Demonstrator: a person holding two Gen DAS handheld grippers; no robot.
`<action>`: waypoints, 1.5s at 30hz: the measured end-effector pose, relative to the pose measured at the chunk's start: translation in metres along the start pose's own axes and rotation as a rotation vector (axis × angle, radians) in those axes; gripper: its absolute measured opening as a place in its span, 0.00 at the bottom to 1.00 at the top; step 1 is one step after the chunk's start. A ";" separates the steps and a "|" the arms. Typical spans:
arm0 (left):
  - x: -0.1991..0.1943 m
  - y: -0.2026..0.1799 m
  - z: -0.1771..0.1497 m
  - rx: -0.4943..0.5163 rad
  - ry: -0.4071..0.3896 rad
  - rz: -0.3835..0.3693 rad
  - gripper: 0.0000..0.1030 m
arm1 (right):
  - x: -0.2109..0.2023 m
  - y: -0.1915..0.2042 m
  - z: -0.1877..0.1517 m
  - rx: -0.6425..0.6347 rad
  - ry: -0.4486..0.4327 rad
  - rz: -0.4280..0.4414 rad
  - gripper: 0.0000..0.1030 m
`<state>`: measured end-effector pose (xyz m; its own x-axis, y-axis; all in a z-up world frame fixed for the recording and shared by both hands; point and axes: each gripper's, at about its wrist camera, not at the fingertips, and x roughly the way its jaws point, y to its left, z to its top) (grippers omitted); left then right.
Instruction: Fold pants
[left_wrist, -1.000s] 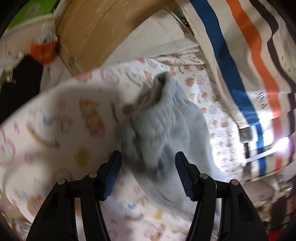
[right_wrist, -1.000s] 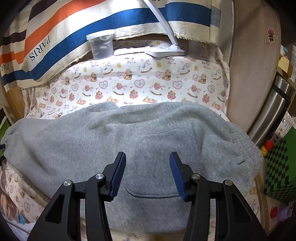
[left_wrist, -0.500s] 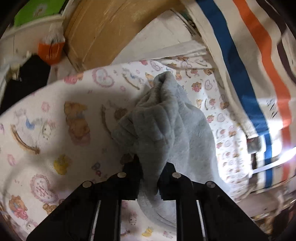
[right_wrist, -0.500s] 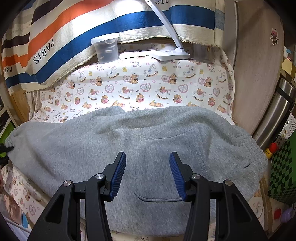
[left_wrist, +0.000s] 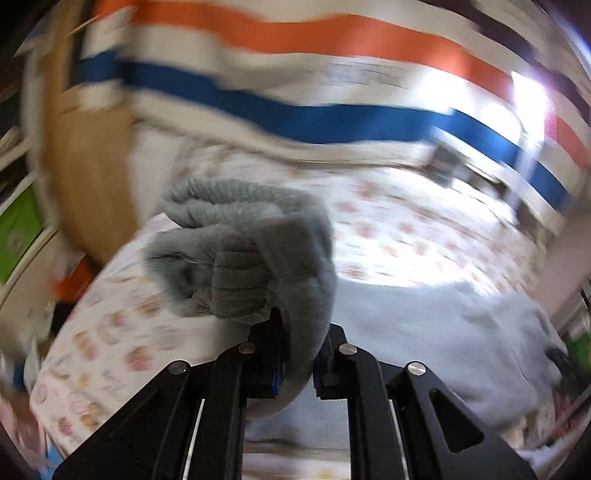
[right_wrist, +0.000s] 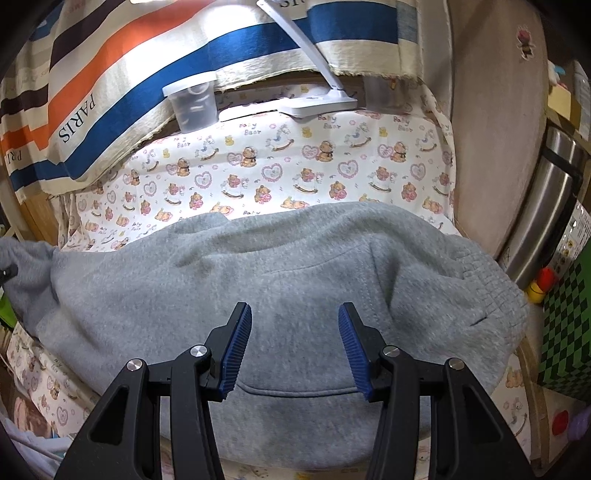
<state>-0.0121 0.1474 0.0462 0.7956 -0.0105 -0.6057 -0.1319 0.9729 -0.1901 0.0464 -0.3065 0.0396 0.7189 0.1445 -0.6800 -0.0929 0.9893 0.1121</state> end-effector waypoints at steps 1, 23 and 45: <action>0.001 -0.019 0.002 0.039 0.002 -0.024 0.10 | 0.000 -0.003 -0.001 0.007 0.000 0.001 0.49; 0.049 -0.165 -0.051 0.267 0.235 -0.488 0.11 | 0.038 0.036 0.030 0.005 0.089 0.442 0.68; 0.031 -0.091 0.017 0.311 0.156 -0.277 0.63 | 0.043 0.119 0.068 -0.173 0.130 0.541 0.68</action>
<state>0.0344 0.0624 0.0578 0.6742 -0.2922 -0.6783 0.2768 0.9514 -0.1347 0.1131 -0.1835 0.0726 0.4484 0.6203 -0.6436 -0.5422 0.7612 0.3560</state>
